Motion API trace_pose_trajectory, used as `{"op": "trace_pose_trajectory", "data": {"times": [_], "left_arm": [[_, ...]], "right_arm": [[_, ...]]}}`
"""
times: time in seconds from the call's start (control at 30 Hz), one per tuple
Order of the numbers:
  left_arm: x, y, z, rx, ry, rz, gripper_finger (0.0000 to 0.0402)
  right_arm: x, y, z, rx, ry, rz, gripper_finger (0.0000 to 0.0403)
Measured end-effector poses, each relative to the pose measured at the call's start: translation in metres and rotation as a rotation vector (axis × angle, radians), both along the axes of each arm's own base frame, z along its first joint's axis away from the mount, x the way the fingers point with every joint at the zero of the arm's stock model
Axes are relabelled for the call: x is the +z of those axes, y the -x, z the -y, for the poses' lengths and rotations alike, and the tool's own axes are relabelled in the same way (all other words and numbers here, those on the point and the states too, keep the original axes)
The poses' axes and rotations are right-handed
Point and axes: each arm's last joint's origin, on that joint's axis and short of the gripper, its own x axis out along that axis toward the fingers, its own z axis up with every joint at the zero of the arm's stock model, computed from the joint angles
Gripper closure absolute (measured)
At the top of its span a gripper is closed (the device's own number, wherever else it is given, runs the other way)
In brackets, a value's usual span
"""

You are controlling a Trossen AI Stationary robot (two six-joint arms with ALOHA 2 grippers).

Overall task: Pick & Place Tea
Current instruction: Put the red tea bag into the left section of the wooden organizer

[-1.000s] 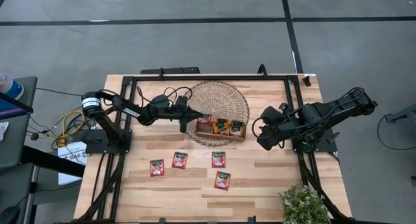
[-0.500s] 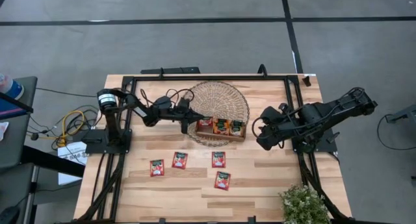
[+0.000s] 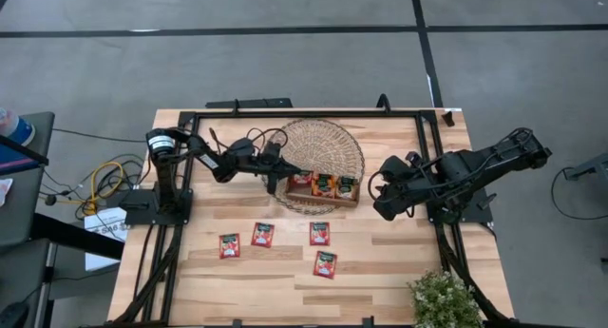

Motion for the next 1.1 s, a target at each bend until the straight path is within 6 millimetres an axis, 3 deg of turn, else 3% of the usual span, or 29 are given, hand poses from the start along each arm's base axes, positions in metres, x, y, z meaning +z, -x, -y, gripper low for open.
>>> {"op": "trace_pose_trajectory", "data": {"times": [0.53,0.93,1.1], "left_arm": [[-0.003,-0.001,0.000,0.005,0.009,-0.035,0.0392],[-0.003,-0.001,0.000,0.006,0.015,-0.030,0.0320],[0.009,0.000,-0.001,0.014,0.071,0.016,0.0299]], "right_arm": [[0.000,0.000,0.000,-0.005,-0.005,0.007,0.0264],[0.000,0.000,0.000,-0.006,-0.005,0.007,0.0265],[0.000,0.000,0.000,-0.001,-0.002,0.004,0.0265]]}}
